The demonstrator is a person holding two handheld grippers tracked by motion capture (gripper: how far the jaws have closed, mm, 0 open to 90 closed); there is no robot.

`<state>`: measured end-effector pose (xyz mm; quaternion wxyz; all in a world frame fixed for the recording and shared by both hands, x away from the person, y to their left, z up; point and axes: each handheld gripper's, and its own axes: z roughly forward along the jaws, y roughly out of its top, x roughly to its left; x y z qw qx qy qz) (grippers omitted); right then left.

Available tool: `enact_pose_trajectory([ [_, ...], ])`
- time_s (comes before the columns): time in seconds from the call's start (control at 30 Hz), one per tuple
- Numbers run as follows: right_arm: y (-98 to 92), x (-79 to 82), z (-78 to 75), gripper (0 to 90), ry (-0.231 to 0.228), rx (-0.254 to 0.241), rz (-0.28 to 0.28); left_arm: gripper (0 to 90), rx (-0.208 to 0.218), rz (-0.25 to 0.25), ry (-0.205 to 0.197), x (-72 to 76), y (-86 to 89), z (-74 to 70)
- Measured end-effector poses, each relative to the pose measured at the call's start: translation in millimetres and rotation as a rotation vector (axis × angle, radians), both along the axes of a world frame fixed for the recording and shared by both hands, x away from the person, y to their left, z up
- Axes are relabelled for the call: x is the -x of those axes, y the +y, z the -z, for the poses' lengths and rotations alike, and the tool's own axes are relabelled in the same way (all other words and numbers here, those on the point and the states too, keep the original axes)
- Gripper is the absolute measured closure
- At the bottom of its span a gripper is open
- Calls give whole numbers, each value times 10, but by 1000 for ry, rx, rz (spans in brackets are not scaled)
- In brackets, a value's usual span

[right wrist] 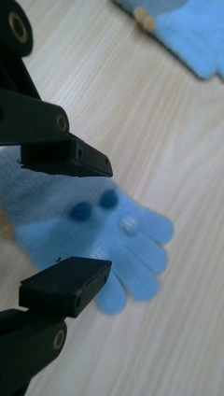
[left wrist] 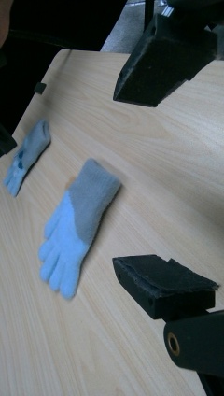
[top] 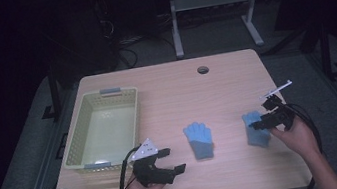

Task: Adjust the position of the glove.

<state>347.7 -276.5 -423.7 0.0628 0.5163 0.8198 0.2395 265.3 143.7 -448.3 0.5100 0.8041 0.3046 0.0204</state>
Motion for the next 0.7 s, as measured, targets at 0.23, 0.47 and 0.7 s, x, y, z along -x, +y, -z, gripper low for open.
enact_pose_trajectory([
  [0.23,48,-15,192,590,55,71,-7,166,15,-8,7,-5,18,-3],
  [0.47,131,7,207,631,23,141,-32,167,36,-25,14,-18,45,-6],
  [0.7,144,4,209,668,20,154,-34,167,38,-22,10,-10,38,-6],
])
